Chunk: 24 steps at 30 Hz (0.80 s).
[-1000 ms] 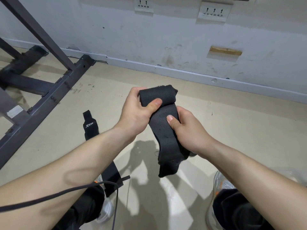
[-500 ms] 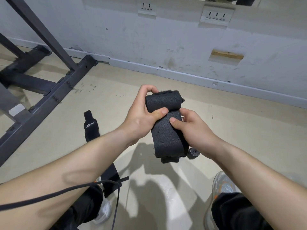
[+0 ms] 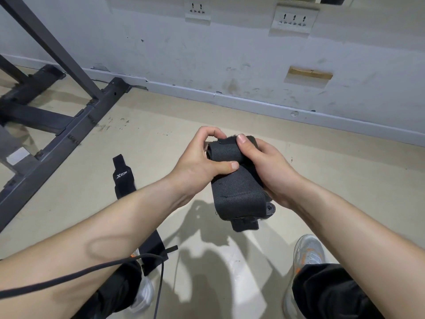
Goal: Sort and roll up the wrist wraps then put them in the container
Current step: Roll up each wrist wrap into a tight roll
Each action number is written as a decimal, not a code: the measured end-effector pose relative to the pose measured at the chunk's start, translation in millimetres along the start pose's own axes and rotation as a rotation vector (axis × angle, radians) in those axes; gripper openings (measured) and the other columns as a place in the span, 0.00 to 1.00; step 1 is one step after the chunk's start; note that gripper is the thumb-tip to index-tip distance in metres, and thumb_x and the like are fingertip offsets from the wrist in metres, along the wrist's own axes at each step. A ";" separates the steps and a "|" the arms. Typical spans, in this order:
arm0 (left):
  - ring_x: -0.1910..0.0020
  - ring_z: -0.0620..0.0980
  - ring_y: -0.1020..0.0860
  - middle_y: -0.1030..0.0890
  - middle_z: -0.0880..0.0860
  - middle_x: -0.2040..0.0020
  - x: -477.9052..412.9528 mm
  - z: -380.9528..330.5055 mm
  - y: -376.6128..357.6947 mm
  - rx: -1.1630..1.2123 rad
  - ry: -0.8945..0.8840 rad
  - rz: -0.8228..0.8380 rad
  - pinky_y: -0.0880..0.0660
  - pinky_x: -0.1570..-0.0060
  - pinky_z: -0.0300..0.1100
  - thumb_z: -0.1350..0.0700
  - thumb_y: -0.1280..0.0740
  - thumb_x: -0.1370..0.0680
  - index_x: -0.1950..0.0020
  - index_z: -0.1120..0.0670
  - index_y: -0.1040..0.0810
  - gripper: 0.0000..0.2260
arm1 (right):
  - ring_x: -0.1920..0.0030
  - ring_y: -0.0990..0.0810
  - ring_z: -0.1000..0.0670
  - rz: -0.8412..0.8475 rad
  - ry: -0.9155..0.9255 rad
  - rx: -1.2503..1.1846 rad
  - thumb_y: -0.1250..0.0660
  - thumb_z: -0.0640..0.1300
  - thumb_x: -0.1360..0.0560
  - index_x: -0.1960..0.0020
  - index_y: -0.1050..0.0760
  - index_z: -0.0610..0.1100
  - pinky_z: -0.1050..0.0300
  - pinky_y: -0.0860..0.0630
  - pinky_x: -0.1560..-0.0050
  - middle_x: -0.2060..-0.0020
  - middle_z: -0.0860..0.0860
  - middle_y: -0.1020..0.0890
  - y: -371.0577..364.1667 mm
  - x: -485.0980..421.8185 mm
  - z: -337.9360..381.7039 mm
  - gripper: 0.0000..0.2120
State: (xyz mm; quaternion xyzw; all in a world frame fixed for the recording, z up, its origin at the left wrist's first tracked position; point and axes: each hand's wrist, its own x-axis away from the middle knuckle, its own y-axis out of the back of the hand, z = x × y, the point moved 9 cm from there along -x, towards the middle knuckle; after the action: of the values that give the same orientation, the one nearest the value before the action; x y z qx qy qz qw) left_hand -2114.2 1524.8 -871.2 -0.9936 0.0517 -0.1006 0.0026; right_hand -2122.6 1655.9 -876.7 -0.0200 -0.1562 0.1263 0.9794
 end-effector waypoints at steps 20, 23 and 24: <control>0.48 0.54 0.14 0.13 0.58 0.47 -0.5 7.3 6.1 0.270 0.264 -0.052 0.16 0.47 0.46 0.51 0.33 0.18 0.41 0.61 0.18 0.15 | 0.54 0.12 0.47 -0.011 -0.085 0.047 0.23 0.50 0.26 0.37 0.26 0.43 0.47 0.16 0.50 0.55 0.49 0.12 1.2 2.4 -20.3 0.22; 0.51 0.54 0.13 0.13 0.56 0.50 -2.9 4.0 14.6 0.277 0.256 -0.092 0.16 0.50 0.48 0.50 0.33 0.18 0.44 0.59 0.18 0.13 | 0.54 0.12 0.43 0.051 -0.106 0.107 0.24 0.46 0.25 0.40 0.24 0.40 0.40 0.18 0.45 0.54 0.46 0.12 -1.1 2.1 -27.4 0.18; 0.50 0.55 0.13 0.13 0.56 0.51 -3.6 3.2 16.7 0.276 0.255 -0.100 0.16 0.50 0.49 0.50 0.33 0.18 0.44 0.60 0.18 0.14 | 0.54 0.12 0.41 0.066 -0.108 0.126 0.24 0.46 0.24 0.41 0.23 0.40 0.38 0.18 0.47 0.54 0.45 0.12 -1.8 1.9 -29.1 0.17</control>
State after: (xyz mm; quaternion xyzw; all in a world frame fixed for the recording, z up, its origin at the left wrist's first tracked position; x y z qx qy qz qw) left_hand -2118.8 1508.5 -875.3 -0.9643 -0.0119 -0.2318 0.1272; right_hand -2111.4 1654.6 -903.6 0.0432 -0.1996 0.1689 0.9642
